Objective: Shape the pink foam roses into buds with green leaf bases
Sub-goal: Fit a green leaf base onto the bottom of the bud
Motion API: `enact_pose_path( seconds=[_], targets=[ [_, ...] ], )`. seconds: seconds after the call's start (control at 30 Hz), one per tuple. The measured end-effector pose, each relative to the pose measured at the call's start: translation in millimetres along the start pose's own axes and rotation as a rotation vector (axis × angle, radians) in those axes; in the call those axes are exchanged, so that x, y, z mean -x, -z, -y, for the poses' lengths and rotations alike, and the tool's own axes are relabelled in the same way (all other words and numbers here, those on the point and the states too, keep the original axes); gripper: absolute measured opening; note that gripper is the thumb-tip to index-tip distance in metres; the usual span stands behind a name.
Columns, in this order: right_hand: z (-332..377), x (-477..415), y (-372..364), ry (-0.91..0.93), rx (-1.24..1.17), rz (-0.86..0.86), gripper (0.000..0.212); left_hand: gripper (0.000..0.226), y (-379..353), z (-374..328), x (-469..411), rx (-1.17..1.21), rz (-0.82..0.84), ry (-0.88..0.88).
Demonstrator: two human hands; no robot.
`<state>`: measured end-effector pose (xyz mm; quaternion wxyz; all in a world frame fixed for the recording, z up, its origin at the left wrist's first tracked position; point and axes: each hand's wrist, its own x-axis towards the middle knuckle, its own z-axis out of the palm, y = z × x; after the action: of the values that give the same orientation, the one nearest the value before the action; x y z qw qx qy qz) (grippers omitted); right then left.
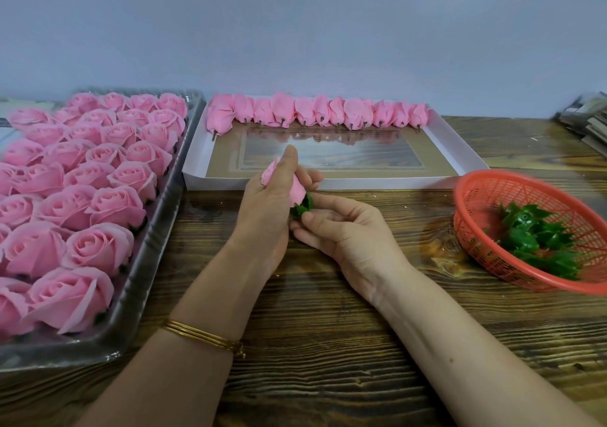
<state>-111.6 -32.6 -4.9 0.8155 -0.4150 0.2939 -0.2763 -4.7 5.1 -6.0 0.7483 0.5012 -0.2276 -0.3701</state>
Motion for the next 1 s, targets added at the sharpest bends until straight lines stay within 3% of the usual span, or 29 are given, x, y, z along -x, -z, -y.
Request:
enact_pose_path(
  seconds=[0.33, 1.0],
  targets=[
    [2.1, -0.9, -1.5, -0.019, -0.037, 0.042, 0.019, 0.050, 1.1, 0.1, 1.5, -0.065, 0.019, -0.078],
    [3.0, -4.2, 4.7, -0.073, -0.109, 0.076, 0.023, 0.047, 0.1, -2.1, 4.2, -0.099, 0.043, -0.022]
  ],
)
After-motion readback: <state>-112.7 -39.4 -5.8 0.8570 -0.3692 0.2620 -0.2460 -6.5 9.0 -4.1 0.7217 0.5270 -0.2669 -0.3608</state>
